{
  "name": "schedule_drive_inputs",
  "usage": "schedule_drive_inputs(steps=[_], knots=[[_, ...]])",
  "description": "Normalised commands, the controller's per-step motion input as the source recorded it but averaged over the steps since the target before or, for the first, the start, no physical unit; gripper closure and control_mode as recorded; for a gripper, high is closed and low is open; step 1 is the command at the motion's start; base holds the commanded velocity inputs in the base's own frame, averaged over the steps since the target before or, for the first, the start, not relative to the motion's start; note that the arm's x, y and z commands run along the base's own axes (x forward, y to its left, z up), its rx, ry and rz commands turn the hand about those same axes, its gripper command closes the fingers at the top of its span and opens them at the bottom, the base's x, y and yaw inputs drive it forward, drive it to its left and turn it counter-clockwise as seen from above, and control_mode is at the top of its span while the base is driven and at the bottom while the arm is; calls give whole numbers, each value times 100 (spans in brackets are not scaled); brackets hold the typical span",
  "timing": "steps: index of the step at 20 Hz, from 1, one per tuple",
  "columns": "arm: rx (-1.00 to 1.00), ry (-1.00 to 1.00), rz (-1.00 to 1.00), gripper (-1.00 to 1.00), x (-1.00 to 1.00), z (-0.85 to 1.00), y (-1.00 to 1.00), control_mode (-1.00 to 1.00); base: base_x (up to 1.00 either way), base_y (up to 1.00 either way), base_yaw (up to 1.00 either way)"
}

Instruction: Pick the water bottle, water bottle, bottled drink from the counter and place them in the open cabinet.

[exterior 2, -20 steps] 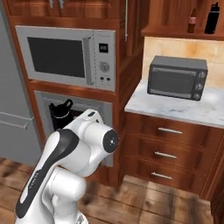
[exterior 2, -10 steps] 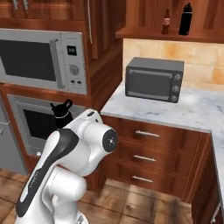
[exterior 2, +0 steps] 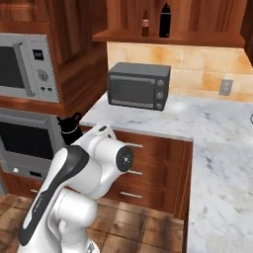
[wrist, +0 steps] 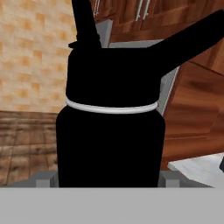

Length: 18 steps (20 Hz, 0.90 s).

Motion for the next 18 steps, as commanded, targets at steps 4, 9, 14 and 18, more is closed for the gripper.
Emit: schedule_drive_inputs(steps=[4, 9, 14, 18], knots=[[0, 0, 0, 100, 0, 0, 0, 100, 20, -68, -9], [0, 0, 0, 100, 0, 0, 0, 100, 42, -52, -8], [0, 0, 0, 100, 0, 0, 0, 100, 66, -19, -3], [0, 0, 0, 100, 0, 0, 0, 100, 48, 0, 1]])
